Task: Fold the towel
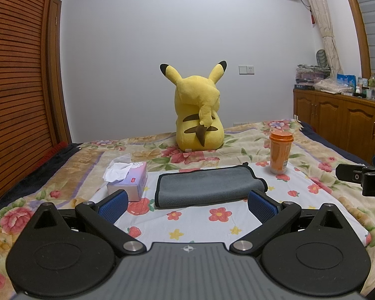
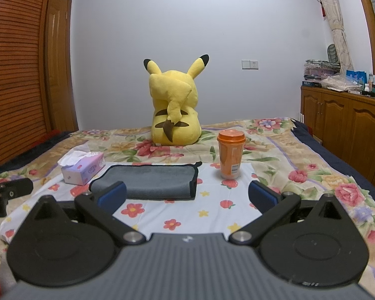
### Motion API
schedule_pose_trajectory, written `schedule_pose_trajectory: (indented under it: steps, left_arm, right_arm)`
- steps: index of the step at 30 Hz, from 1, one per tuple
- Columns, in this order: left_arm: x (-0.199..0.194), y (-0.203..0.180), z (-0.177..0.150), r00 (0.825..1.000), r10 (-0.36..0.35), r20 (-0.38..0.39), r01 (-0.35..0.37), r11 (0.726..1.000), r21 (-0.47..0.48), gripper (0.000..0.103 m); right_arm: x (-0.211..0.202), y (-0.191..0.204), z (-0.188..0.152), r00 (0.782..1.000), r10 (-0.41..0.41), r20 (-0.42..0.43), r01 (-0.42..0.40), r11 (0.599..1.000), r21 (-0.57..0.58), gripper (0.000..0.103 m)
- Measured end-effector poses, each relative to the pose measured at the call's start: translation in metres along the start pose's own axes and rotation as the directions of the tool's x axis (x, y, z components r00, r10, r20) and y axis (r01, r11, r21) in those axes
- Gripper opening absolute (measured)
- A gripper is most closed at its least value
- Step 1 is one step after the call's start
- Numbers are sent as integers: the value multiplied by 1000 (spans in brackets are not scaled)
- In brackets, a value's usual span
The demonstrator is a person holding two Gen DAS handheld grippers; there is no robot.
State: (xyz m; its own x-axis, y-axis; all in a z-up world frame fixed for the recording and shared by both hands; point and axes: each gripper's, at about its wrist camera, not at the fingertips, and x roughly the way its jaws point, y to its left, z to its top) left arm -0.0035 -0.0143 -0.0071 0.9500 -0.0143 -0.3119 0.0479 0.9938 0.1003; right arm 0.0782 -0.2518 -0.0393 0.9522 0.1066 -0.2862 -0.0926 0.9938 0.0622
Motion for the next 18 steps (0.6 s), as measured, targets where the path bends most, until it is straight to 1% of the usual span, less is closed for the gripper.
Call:
schedule_pose_trajectory:
  steps: [18]
  left_arm:
    - [0, 0, -1, 1000, 0, -1, 0, 1000, -5, 103]
  right_arm:
    - [0, 1, 0, 1000, 0, 0, 0, 1000, -1, 103]
